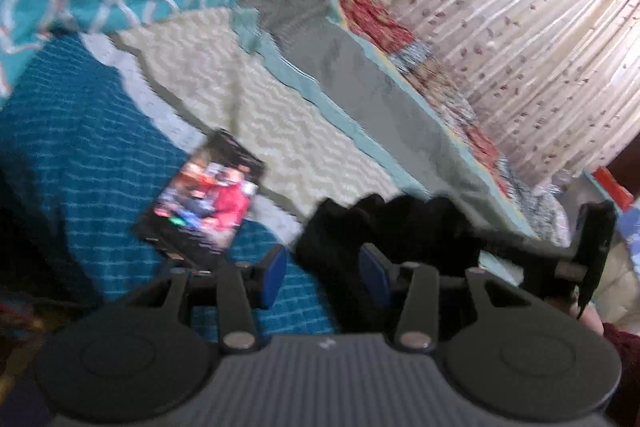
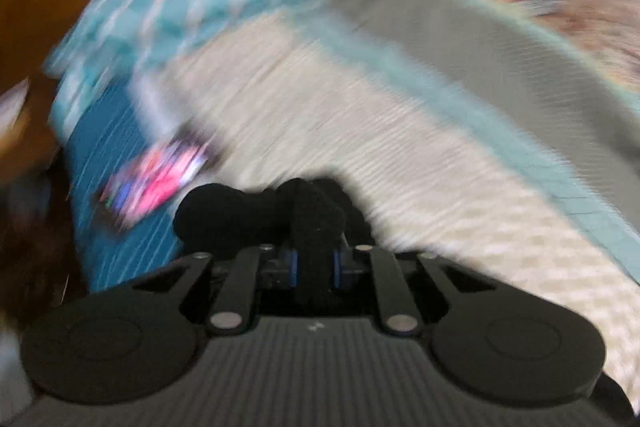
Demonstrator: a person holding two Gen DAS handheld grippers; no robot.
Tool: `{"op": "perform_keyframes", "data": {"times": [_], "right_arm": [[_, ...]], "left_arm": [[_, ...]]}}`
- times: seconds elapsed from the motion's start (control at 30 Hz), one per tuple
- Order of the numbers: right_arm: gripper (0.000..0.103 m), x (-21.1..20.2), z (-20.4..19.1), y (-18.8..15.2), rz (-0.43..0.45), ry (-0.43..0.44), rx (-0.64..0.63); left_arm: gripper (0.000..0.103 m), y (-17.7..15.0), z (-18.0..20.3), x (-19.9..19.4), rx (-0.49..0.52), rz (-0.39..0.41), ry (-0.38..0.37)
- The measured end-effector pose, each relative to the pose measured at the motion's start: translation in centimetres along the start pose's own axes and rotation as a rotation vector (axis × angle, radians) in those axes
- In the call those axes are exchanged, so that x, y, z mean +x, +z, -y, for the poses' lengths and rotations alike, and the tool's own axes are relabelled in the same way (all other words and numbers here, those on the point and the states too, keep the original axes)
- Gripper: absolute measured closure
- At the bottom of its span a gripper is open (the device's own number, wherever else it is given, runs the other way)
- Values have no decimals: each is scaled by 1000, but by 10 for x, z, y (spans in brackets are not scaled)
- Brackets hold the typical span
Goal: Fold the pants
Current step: 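Grasp the black pants edge with the left gripper while the right gripper grasps beside it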
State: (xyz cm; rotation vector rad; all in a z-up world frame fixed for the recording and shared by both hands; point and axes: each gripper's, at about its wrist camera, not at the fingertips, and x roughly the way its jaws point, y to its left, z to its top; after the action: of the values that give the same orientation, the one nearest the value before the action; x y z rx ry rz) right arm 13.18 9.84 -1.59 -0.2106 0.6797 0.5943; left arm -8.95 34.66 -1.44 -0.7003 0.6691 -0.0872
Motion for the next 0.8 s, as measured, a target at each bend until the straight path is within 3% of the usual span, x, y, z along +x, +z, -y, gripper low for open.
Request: {"op": "perform_keyframes", "data": {"times": [0.1, 0.23, 0.33, 0.47, 0.63, 0.67, 0.7, 0.73, 0.77, 0.8], "right_arm": [[86, -20, -9, 3, 127, -133, -88], [86, -15, -45, -27, 212, -261, -334], [86, -9, -61, -56, 198, -231, -416], [86, -10, -75, -81, 160, -150, -410], [86, -37, -77, -83, 176, -40, -360], [86, -34, -76, -77, 172, -21, -337], [86, -33, -74, -74, 163, 4, -302], [86, -34, -70, -71, 151, 36, -260], [86, -35, -69, -71, 145, 53, -234], [86, -36, -69, -72, 144, 59, -222]], "left_arm": [[59, 7, 12, 20, -17, -31, -77], [45, 15, 20, 43, -96, -71, -189], [41, 14, 20, 62, -146, -140, -265], [24, 7, 15, 86, -192, -231, -283], [22, 0, 13, 109, -209, -293, -309], [23, -1, 15, 114, -195, -292, -304], [32, -1, 17, 118, -181, -289, -302], [43, 0, 19, 122, -170, -284, -301], [62, 3, 20, 125, -159, -280, -295], [72, 7, 21, 129, -152, -271, -298]]}}
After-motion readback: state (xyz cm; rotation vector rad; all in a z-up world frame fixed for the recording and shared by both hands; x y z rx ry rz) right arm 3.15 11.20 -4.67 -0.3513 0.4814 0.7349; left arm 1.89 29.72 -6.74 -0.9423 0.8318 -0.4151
